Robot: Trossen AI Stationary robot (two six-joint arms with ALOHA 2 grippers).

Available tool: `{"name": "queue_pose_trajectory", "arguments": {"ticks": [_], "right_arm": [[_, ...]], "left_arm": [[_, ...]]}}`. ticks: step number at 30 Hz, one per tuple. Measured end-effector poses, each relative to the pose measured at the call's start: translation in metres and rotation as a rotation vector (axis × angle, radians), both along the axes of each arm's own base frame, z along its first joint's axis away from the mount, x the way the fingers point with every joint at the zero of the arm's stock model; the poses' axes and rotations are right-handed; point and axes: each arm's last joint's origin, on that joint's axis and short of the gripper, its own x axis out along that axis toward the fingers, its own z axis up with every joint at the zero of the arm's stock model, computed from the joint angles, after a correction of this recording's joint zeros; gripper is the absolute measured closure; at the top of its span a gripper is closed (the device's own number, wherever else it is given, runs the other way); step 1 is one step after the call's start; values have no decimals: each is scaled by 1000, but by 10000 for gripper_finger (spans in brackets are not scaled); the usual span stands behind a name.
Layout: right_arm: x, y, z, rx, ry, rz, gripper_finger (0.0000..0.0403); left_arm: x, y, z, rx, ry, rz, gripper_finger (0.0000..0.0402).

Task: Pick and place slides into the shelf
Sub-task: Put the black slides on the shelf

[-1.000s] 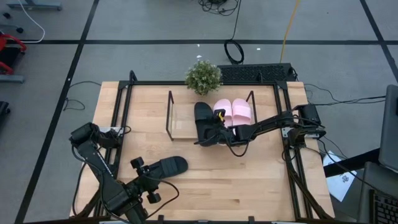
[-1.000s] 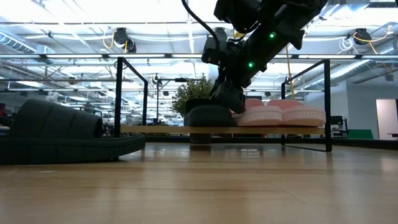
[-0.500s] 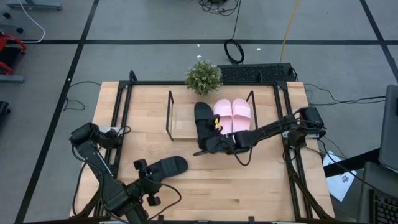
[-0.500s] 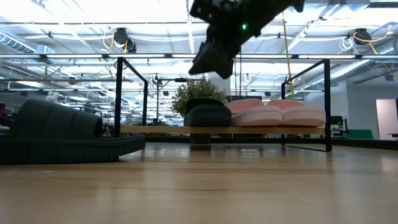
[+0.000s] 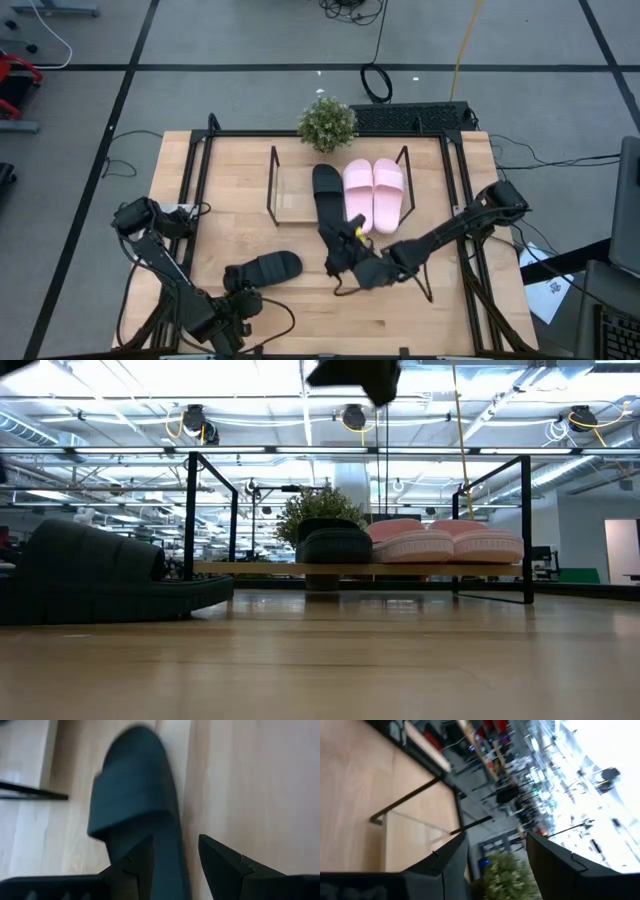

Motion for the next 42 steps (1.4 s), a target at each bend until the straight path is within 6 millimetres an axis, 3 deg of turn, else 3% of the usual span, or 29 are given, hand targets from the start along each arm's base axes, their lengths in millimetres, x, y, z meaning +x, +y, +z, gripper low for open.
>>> {"name": "queue_pose_trajectory", "arguments": {"ticks": [5,11,25,42], "right_arm": [[-10,19,11,-50,-43,-52,211],[-17,27,16,-83,-46,-150,211],[-15,20,16,-76,-56,-198,211],[-14,19,16,-65,-68,-202,211]], "left_arm": [[-4,6,-12,44,4,-6,250],[-3,7,-12,119,-21,-86,250],[-2,8,-11,228,-9,-208,250],[2,32,-30,305,90,-221,250]]}}
